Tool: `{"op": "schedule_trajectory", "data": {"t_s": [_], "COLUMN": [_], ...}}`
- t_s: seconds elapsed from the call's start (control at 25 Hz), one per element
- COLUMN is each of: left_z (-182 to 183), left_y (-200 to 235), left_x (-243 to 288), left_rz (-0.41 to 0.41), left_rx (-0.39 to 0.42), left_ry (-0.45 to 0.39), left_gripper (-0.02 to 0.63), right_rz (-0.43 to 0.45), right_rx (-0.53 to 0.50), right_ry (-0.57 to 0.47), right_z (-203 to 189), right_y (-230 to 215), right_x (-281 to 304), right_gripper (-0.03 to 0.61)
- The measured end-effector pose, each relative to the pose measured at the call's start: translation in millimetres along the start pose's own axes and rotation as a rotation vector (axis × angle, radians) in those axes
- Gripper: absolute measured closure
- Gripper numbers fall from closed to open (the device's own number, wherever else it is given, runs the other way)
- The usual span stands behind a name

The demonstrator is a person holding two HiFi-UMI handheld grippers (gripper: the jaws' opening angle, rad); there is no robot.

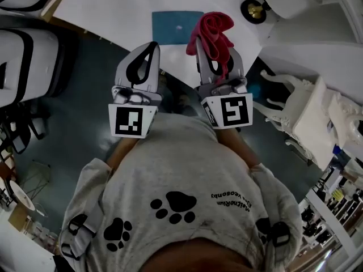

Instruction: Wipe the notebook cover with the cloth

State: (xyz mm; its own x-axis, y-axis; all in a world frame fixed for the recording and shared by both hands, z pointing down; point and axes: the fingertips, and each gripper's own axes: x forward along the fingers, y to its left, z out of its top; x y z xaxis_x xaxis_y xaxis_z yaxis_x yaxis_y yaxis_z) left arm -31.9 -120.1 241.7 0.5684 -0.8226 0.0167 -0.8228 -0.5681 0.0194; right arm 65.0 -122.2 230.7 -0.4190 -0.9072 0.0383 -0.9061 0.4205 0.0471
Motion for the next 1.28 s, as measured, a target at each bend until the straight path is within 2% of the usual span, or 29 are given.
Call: {"op": "schedule_trajectory", "data": {"t_s": [0.2, 0.44, 0.76, 1.28], "left_z": [-11, -24, -48, -97], "left_y": [17, 29, 39, 59], "left_x": [19, 35, 49, 54], "left_rz": [-0.066, -0.119, -0.122, -0.07], "left_rx": [-0.017, -0.032, -0.049, -0.038], "left_ry": [0.02, 0.039, 0.091, 0.187], "left_gripper": [0.615, 0.615, 0.615, 0.615], "right_rz": [-0.052, -0.065, -0.032, 0.159], "right_rx": [0.001, -0.048, -0.053, -0.026], "right_ry": [0.033, 0.053, 0.12, 0.222], "right_z": [-9, -10, -32, -74], "right_y": [-5, -9, -22, -10], "right_x": [22, 41, 61, 110], "right_gripper": [0.519, 0.52, 0.52, 0.52]}}
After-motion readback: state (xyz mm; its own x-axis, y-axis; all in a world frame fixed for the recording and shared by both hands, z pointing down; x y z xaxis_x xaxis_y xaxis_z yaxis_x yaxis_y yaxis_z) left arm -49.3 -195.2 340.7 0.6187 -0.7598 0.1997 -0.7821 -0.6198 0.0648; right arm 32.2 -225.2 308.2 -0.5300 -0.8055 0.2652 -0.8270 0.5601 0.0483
